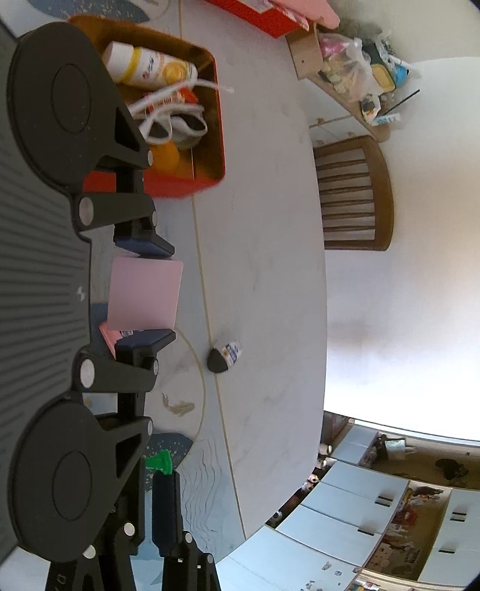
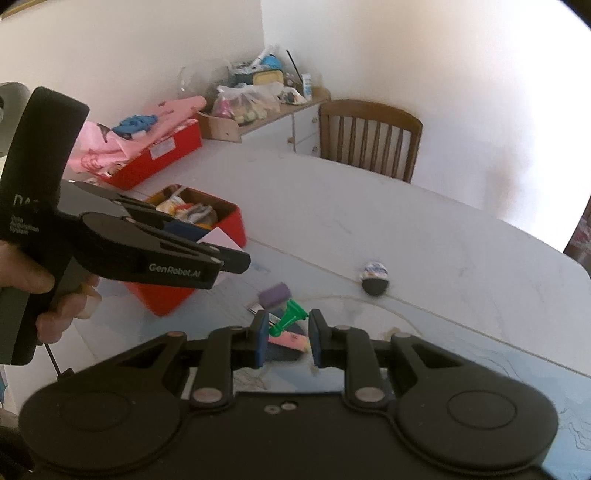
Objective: Organize rigid objects
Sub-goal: 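Carry the note pad to the red box while the right gripper carries the green piece there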
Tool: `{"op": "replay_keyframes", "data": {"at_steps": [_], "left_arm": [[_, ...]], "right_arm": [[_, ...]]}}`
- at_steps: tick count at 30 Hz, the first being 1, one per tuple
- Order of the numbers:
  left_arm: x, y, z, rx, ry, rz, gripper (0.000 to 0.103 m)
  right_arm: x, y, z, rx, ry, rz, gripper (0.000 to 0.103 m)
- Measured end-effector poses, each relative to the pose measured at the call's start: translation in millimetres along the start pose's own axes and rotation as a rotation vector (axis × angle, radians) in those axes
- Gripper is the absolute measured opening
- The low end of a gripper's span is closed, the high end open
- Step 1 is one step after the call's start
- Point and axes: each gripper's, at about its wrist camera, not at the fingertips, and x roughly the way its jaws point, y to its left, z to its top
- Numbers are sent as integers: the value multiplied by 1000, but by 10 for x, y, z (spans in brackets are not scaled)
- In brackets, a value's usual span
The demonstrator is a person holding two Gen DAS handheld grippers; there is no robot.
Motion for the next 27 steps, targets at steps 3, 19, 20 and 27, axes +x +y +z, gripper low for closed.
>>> {"op": "replay_keyframes", "data": {"at_steps": [3, 19, 20, 27], "left_arm": [[-105, 155, -25, -8, -7, 7, 41], [-389, 1163, -245, -65, 2, 60, 41], [-389, 1217, -258, -66, 5, 62, 41], [-297, 1615, -340, -79, 42, 84, 41]], "right_arm": [[7, 145, 62, -7, -6, 7, 22], [305, 945, 377, -36, -6, 36, 22], [335, 980, 393, -37, -5, 36, 22], [561, 1174, 510, -26, 5, 35, 22]]}}
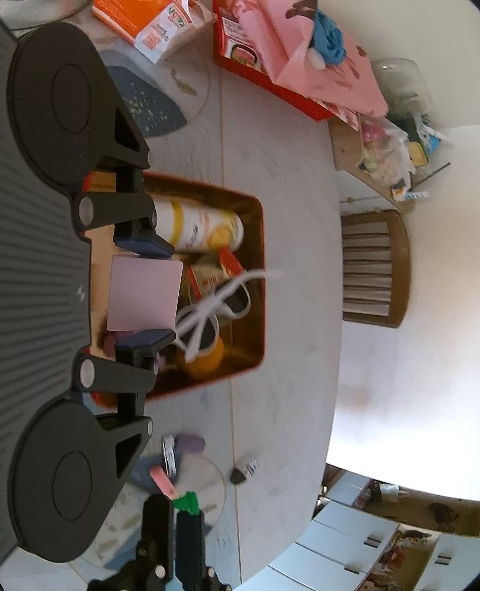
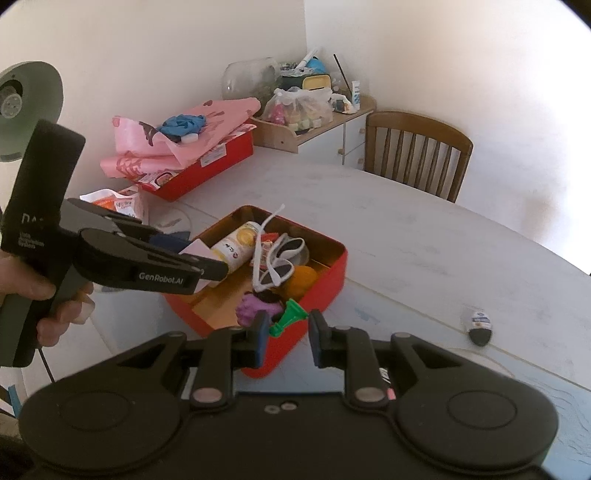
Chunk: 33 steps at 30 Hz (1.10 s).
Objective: Organize rigid objects
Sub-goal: 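Carry the note pad to the red box while the right gripper carries the green piece there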
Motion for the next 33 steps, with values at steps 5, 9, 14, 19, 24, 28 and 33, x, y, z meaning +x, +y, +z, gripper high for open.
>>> {"op": "replay_keyframes", "data": {"at_steps": [5, 9, 14, 19, 24, 28, 33], "left_arm": [[164, 213, 20, -8, 33, 3, 41], [308, 294, 34, -5, 66, -30, 41], [447, 329, 17, 32, 86, -47, 41], [480, 299, 15, 71, 83, -73, 41], [498, 286, 24, 78, 64, -76, 41], [570, 265, 116, 83, 63, -93, 41], [687, 176, 148, 114, 77, -102, 41]], "right_arm": [[198, 78, 63, 18, 21, 3, 22], [400, 135, 85, 35, 56, 9, 22], [652, 270, 88, 18, 107, 19, 22], [814, 354, 95, 9, 137, 13, 22], [874, 349, 106, 2, 136, -15, 22], [926, 300, 133, 13, 144, -34, 22], [962, 289, 99, 19, 156, -32, 22]]}}
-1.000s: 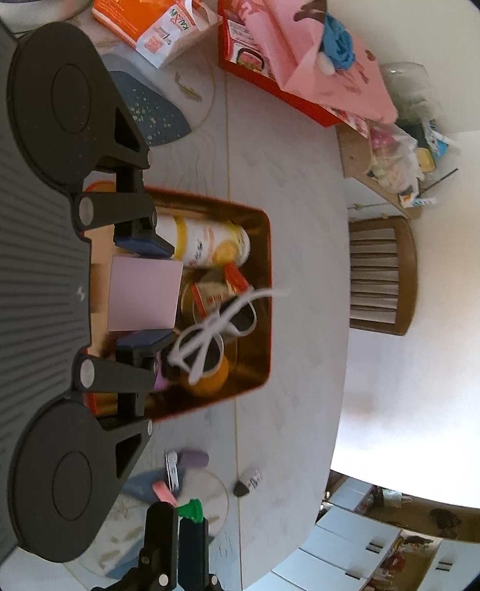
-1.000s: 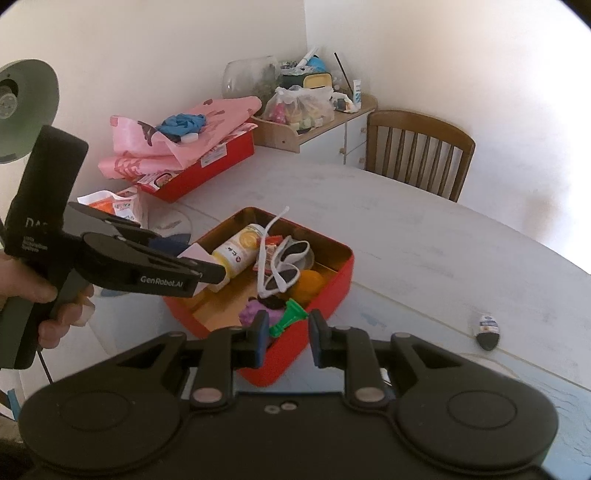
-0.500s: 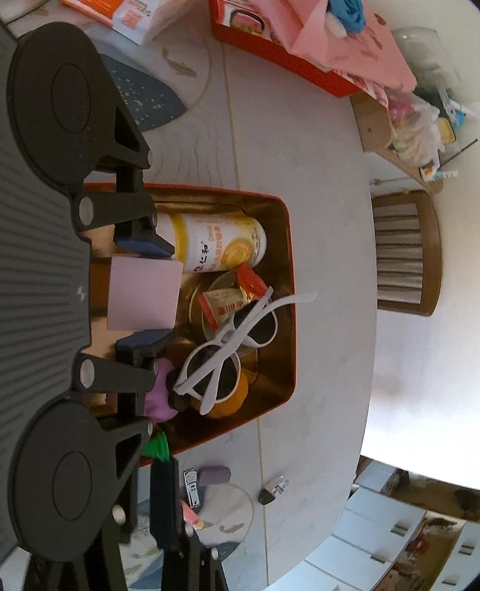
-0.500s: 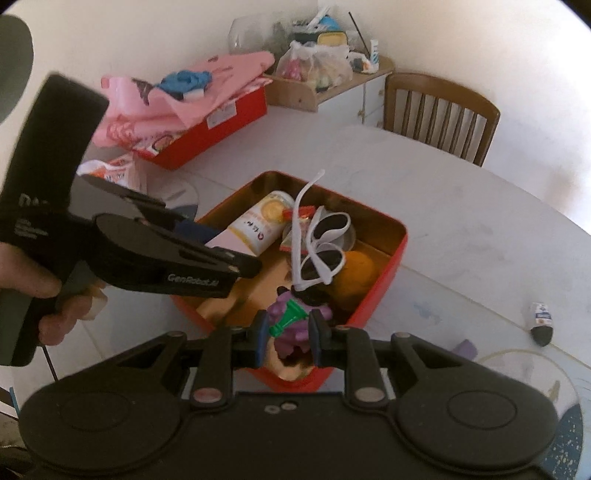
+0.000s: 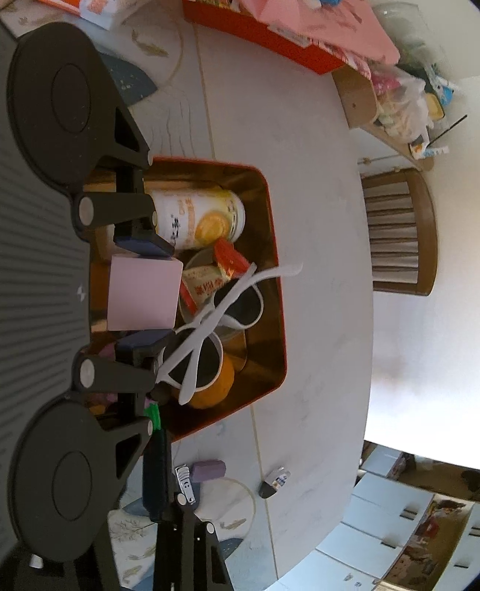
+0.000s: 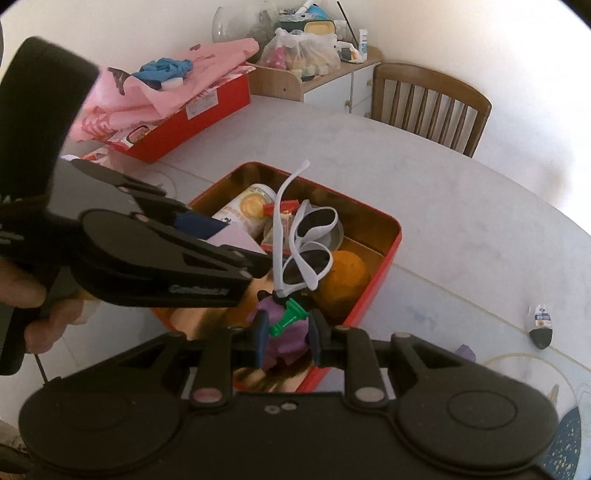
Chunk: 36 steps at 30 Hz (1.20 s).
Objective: Organize rigid objects
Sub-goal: 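Open the left gripper to drop the note pad in the box while the right gripper releases the green piece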
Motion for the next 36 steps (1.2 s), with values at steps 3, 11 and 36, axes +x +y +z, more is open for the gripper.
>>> {"op": "replay_keyframes", "data": {"at_steps": [3, 11, 36], "left_arm": [[82, -42, -6, 16, 13, 2, 41], [286, -22, -31, -2, 58, 10, 41], [54, 2, -50, -21, 34, 14, 60]], "right_arm": [[15, 5, -15, -5, 3, -7, 22], [66, -17, -54, 0, 6, -10, 22], [-274, -130, -142, 109, -41, 65, 32]]}}
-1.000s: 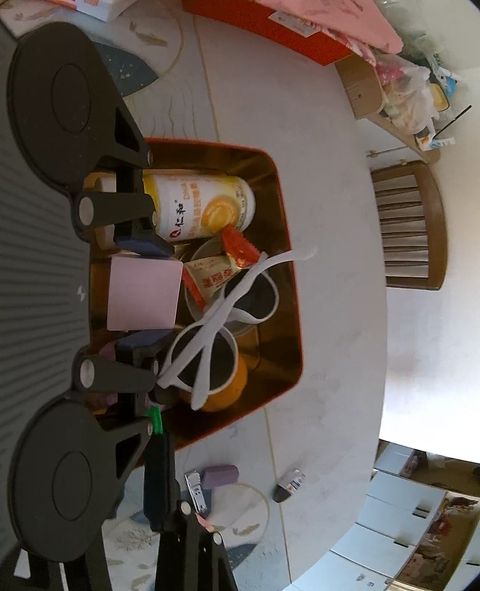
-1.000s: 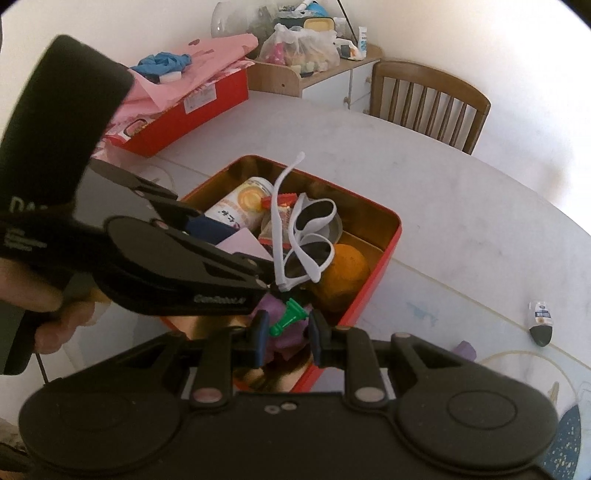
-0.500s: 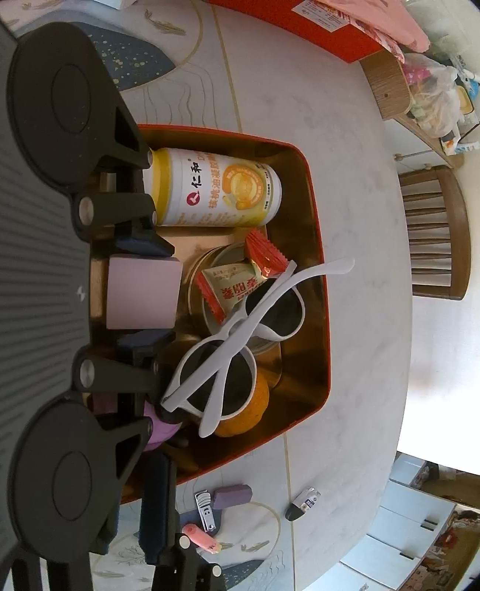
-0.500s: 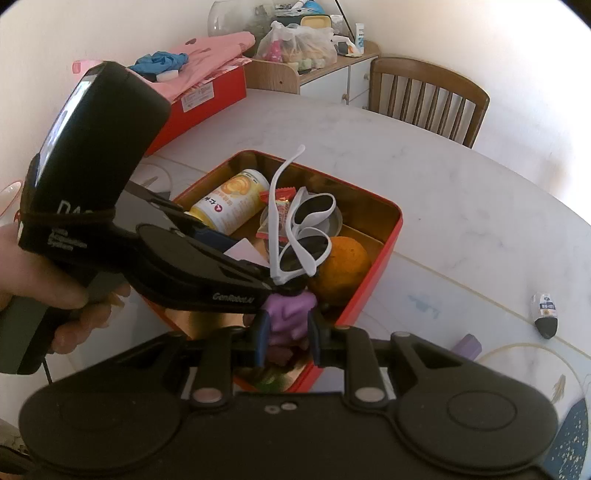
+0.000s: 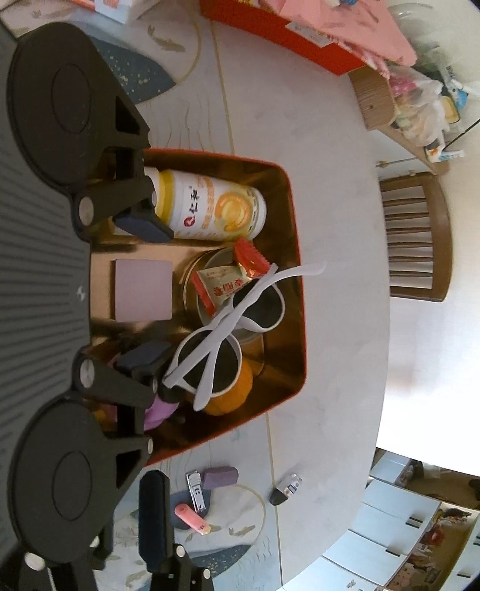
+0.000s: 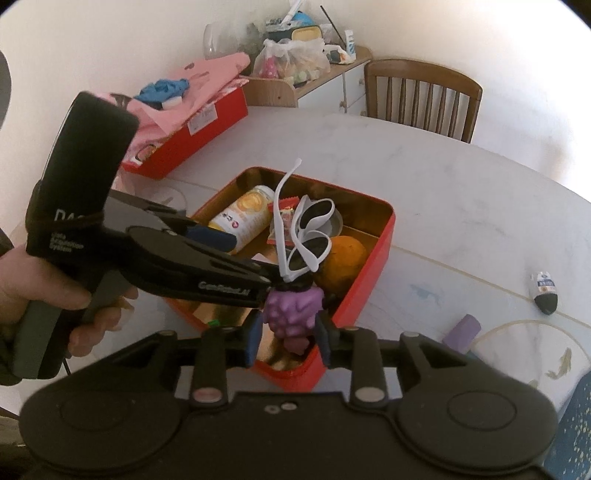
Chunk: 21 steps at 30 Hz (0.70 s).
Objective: Organize rigid objects
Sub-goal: 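Open the left gripper to drop the note pad in the box while the right gripper releases the green piece, then withdraw both grippers from the box toward the remaining items on the table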
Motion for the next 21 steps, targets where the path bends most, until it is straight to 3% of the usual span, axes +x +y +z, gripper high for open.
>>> {"op": "replay_keyframes", "data": {"at_steps": [10, 15, 21], "left_arm": [[-465, -122, -34, -7, -100, -1, 64], [-688, -291, -68, 2, -144, -8, 70], [-822, -539, -100, 17, -164, -28, 71]], "right_arm": [[-353, -70, -44, 44, -68, 6, 42], [-615, -128, -120, 39, -110, 21, 56], [-912, -315, -250, 55, -144, 15, 65]]}}
